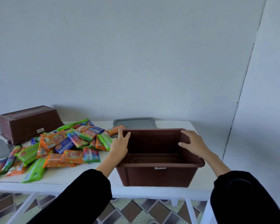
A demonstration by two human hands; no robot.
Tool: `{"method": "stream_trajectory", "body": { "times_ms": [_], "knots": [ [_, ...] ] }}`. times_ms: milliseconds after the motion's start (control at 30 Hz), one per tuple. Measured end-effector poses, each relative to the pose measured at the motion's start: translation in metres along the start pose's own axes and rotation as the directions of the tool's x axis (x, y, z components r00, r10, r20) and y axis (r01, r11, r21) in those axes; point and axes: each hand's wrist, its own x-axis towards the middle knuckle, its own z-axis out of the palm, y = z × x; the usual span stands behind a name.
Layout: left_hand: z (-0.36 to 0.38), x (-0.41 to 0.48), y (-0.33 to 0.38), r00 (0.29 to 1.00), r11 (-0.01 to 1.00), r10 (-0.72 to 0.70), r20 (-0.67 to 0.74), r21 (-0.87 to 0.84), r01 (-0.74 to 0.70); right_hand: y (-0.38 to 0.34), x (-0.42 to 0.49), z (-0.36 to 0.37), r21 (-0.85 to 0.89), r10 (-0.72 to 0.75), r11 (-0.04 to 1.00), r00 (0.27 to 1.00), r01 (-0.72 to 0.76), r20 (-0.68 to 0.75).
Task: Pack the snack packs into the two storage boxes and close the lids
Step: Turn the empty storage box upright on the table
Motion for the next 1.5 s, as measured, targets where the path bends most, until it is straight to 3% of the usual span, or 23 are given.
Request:
{"method": "stream_trajectory", "body": {
  "times_ms": [67, 167, 367, 533, 633, 667, 733, 800, 900, 1000, 1100, 1500],
  "knots": [
    [-0.004, 0.006, -0.014, 0.999, 0.977, 0.0, 0.033, -0.212, 0.007, 0.005, 0.001, -0.001, 0.1, -0.003, 0.995, 1.0, 0.005, -0.021],
    [-0.007, 0.009, -0.029, 0.998, 0.867, 0.003, 0.061, -0.498, 0.027, 0.008, 0.003, 0.0, 0.184, -0.005, 0.983, 0.999, 0.012, -0.042],
    [0.002, 0.012, -0.039, 0.999, 0.739, -0.035, 0.037, -0.672, 0.051, 0.012, 0.006, -0.001, 0.511, 0.114, 0.857, 0.991, -0.061, -0.072],
    [0.009, 0.004, -0.043, 0.991, 0.361, -0.05, 0.128, -0.923, 0.137, 0.014, -0.004, 0.003, 0.801, 0.344, 0.556, 0.939, -0.222, 0.021],
    [0.01, 0.001, -0.044, 0.986, 0.322, -0.035, 0.165, -0.932, 0.168, 0.017, -0.01, 0.007, 0.927, 0.391, 0.262, 0.908, -0.268, 0.152],
    [0.01, 0.001, -0.044, 0.987, 0.349, -0.033, 0.158, -0.923, 0.16, 0.018, -0.01, 0.009, 0.926, 0.403, 0.273, 0.905, -0.26, 0.135],
    [0.008, 0.005, -0.046, 0.996, 0.549, -0.046, 0.07, -0.832, 0.084, 0.018, -0.005, 0.01, 0.806, 0.411, 0.541, 0.912, -0.24, -0.004],
    [0.003, 0.008, -0.048, 0.999, 0.762, -0.029, -0.029, -0.648, 0.003, 0.016, 0.002, 0.004, 0.56, 0.345, 0.8, 0.929, -0.215, -0.136],
    [-0.003, 0.011, -0.042, 0.999, 0.846, -0.036, 0.009, -0.532, 0.036, 0.005, 0.012, -0.004, 0.287, 0.168, 0.95, 0.978, -0.127, -0.122],
    [0.005, 0.012, -0.03, 0.994, 0.905, -0.055, 0.095, -0.417, 0.09, -0.001, 0.017, 0.002, 0.011, 0.104, 0.995, 0.994, -0.104, 0.034],
    [0.009, 0.014, -0.025, 0.996, 0.932, -0.069, 0.051, -0.354, 0.082, 0.001, 0.015, 0.008, -0.133, 0.111, 0.986, 0.992, -0.102, 0.062],
    [0.006, 0.048, -0.004, 0.996, 0.95, -0.067, 0.061, -0.3, 0.083, 0.021, 0.046, -0.002, -0.152, 0.086, 0.985, 0.996, -0.085, -0.003]
  ]
}}
